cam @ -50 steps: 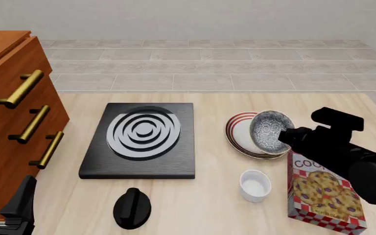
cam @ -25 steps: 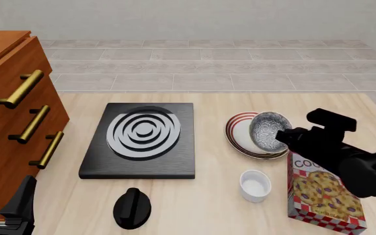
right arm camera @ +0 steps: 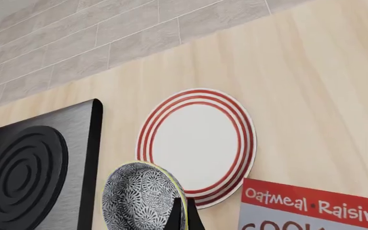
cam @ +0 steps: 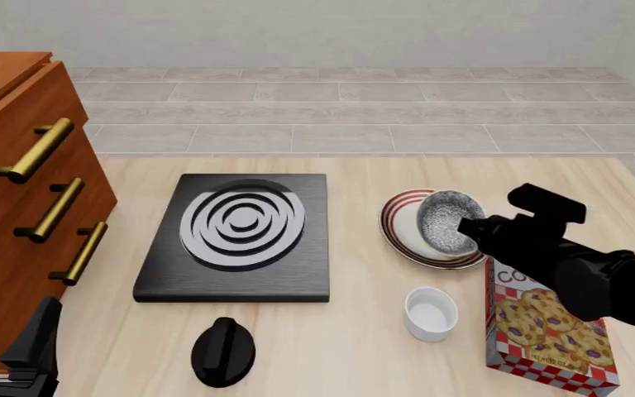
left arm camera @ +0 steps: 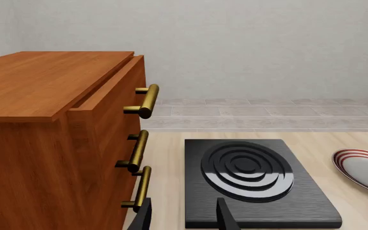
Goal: Pick the akita bowl next to the ramekin and place it on the plate.
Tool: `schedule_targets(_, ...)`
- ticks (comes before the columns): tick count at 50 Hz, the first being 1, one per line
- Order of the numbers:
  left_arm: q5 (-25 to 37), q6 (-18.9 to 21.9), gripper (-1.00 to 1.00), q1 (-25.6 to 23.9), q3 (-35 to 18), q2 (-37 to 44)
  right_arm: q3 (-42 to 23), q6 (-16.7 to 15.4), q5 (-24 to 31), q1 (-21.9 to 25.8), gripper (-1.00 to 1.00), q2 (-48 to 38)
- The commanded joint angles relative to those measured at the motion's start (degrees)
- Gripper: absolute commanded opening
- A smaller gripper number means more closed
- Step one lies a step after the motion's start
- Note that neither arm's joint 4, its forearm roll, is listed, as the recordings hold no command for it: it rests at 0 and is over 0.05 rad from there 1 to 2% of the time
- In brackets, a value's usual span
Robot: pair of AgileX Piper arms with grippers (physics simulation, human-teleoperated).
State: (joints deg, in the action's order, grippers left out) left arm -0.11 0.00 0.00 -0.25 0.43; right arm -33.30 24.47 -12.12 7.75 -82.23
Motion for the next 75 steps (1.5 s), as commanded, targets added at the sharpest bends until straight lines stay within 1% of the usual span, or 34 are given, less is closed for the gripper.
schedule_targets(1, 0.0, 0.0, 1.00, 0.0, 0.0, 0.0, -1.3, 1.1, -1.1, -0.5, -1.00, -2.6)
schedule_targets(5, 0.0, 0.0, 1.00, 0.0, 0.0, 0.0, -1.6, 2.1, -1.5, -0.6, -1.00, -3.3)
schedule_targets(6, 0.0, 0.0, 1.00, 0.0, 0.0, 0.0, -1.8, 2.7, -1.8, -0.6, -1.00, -3.9)
schedule_targets(10, 0.0, 0.0, 1.00, 0.0, 0.0, 0.0, -2.2, 3.4, -2.2, -0.9, -1.00, -5.0)
schedule_targets(17, 0.0, 0.0, 1.00, 0.0, 0.0, 0.0, -2.8, 3.9, -2.5, -1.4, -1.00, -6.0)
schedule_targets(20, 0.0, 0.0, 1.00, 0.0, 0.0, 0.0, -3.3, 4.6, -2.5, -1.8, -1.00, -6.7)
schedule_targets(32, 0.0, 0.0, 1.00, 0.0, 0.0, 0.0, -5.1, 5.3, -2.3, -2.8, -1.00, -9.1)
schedule_targets(39, 0.0, 0.0, 1.00, 0.0, 0.0, 0.0, -6.3, 4.8, -1.7, -3.1, -1.00, -10.3)
schedule_targets(51, 0.0, 0.0, 1.00, 0.0, 0.0, 0.0, -8.2, 2.5, -0.8, -4.1, -1.00, -12.4)
schedule_targets(72, 0.0, 0.0, 1.00, 0.0, 0.0, 0.0, -10.9, -0.6, 0.1, -4.6, -1.00, -15.4)
schedule_targets(75, 0.0, 0.0, 1.00, 0.0, 0.0, 0.0, -11.0, -0.6, 0.1, -4.6, -1.00, -15.6)
